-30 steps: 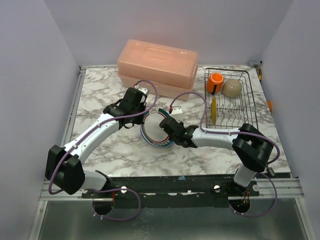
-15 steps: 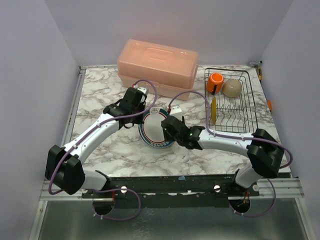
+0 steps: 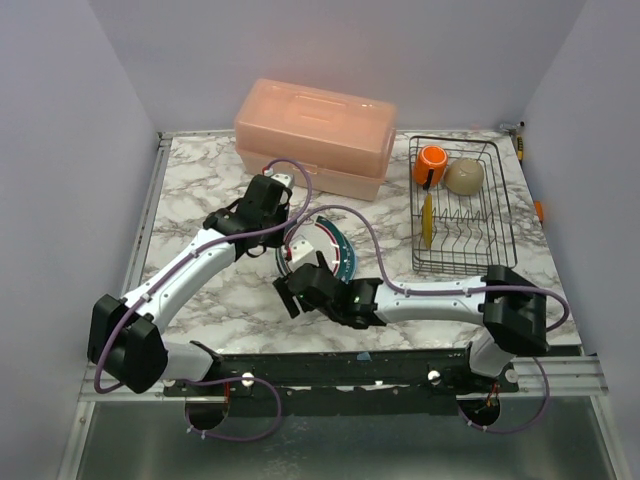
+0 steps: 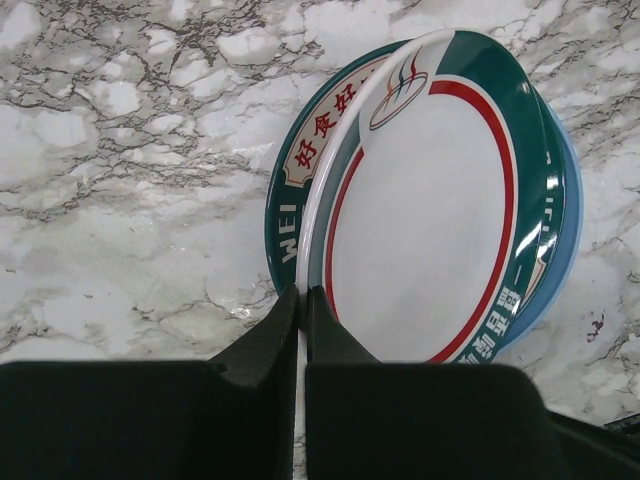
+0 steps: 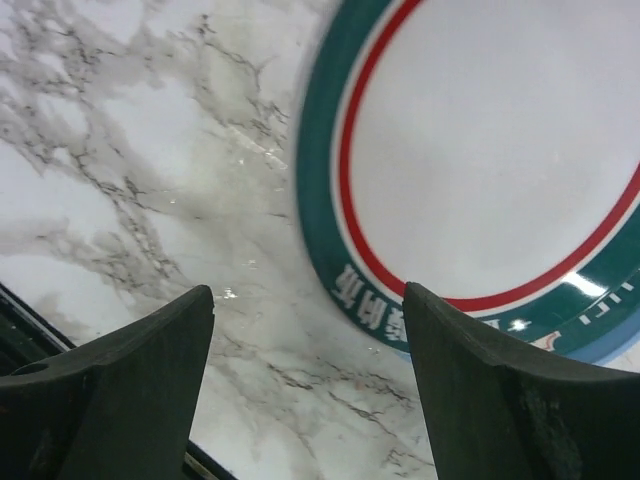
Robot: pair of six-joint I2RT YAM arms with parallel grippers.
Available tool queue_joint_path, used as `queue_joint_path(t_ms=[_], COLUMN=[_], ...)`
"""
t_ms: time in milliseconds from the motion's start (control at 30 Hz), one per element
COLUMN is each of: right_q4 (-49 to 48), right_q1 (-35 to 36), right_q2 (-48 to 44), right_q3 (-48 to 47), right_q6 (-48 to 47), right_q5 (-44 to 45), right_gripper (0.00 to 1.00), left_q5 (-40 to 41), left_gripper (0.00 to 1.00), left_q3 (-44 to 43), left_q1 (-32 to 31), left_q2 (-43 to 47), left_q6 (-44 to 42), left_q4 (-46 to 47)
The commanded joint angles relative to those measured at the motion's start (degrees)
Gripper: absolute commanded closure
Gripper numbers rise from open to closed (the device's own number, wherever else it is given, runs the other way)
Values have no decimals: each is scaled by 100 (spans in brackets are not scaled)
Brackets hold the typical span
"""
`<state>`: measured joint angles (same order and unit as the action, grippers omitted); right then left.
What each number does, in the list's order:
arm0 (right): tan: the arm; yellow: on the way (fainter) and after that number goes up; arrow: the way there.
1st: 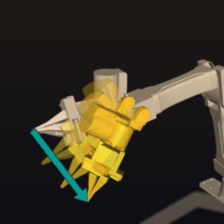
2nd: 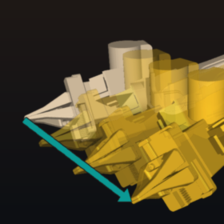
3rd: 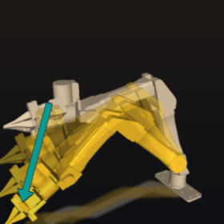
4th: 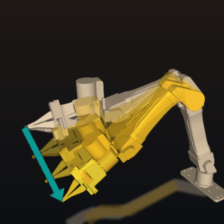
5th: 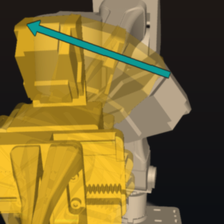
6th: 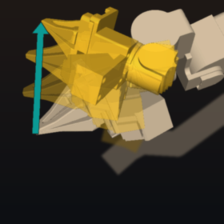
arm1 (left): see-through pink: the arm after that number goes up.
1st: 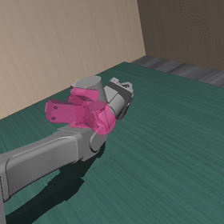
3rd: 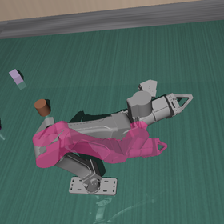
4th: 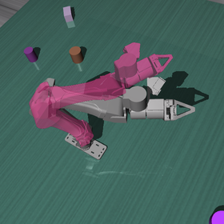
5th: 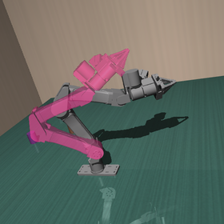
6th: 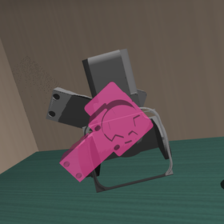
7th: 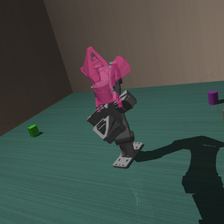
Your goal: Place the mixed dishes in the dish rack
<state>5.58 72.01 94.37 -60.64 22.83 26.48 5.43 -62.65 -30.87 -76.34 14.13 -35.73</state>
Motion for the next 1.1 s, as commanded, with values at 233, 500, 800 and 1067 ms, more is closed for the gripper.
queue_joint_path(t_ms=[233,500,800,1067], right_q4=[688,934,484,201], right_q1=[472,523,542,531], right_q2=[1125,1846,2062,2292], right_q3=[-1174,-1572,-1642,-1747], right_q6=[185,14,-498,-798], right_q5=[2881,4408,4808,4993], right_gripper=[23,25,43,58], left_q5=[49,-9,-86,-58], left_gripper=[100,100,100,100], left_q3=[26,25,33,69], left_q1=[-33,-28,-32,-29], left_q2=[207,233,300,341], left_q6=[-16,-16,36,38], left_q4=[-154,-172,-156,-128])
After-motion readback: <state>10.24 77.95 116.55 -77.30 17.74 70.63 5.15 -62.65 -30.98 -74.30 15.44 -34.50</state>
